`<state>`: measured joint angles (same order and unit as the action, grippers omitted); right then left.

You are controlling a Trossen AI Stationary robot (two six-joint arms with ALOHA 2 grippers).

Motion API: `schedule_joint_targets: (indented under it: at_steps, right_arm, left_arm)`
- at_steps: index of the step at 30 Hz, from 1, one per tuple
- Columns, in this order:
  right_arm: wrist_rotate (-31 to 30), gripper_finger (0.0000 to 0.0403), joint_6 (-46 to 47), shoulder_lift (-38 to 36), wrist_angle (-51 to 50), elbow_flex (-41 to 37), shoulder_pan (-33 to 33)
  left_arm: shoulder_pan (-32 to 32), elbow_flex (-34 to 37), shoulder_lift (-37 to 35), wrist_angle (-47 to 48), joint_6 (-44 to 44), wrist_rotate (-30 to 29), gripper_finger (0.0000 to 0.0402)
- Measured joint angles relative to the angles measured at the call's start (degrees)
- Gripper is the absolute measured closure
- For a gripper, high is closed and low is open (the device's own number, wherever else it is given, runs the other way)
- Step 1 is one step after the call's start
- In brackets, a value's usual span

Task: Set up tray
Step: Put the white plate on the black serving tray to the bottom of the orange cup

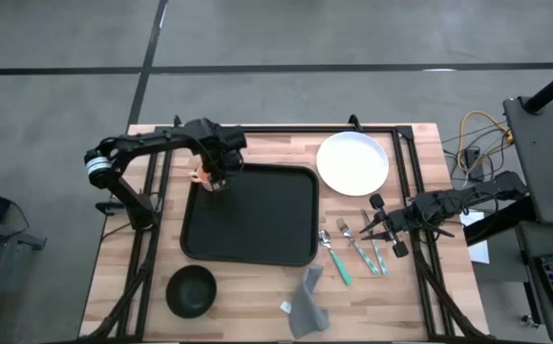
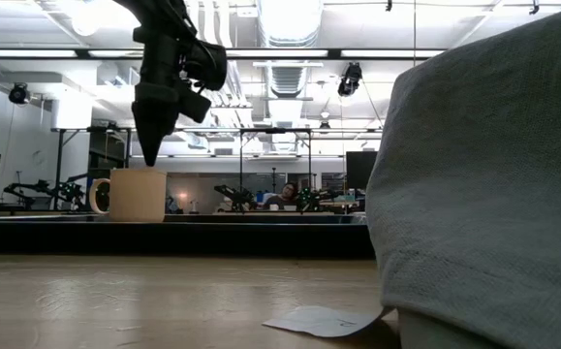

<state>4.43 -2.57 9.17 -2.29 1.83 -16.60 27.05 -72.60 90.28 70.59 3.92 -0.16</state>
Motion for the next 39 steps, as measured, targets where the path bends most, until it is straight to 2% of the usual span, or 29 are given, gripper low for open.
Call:
schedule_joint_targets:
  at_steps: [8,12,17,21,28,34,39]
  right_arm:
    - [0.0,0.0335,0.0,0.0,0.0,0.0,0.0]
    - [0.0,0.0335,0.0,0.0,0.0,0.0,0.0]
    - [0.0,0.0335,0.0,0.0,0.0,0.0,0.0]
    - [0.0,0.0335,0.0,0.0,0.0,0.0,0.0]
    - [0.0,0.0335,0.0,0.0,0.0,0.0,0.0]
    - [0.0,0.0335,0.0,0.0,0.0,0.0,0.0]
    - [0.0,0.0335,0.0,0.0,0.0,0.0,0.0]
  left_arm:
    - [0.0,-2.4,0.0,-1.2,-0.1,0.1,0.0321]
    - [-0.1,-2.2,0.0,-1.5,-7.4,0.2,0.0321]
    - [-2.5,-2.0,-0.9,-1.7,-7.7,5.4,0.0321]
    - [-7.9,-1.9,-3.4,-6.4,-4.5,7.0,0.0321]
    - [-20.2,0.1,-9.7,-18.0,-6.1,7.0,0.0321]
    - [-32.2,6.6,-15.8,-32.4,-6.2,7.0,0.0321]
    - [-41.4,14.8,-20.2,-42.0,-7.5,7.0,0.0321]
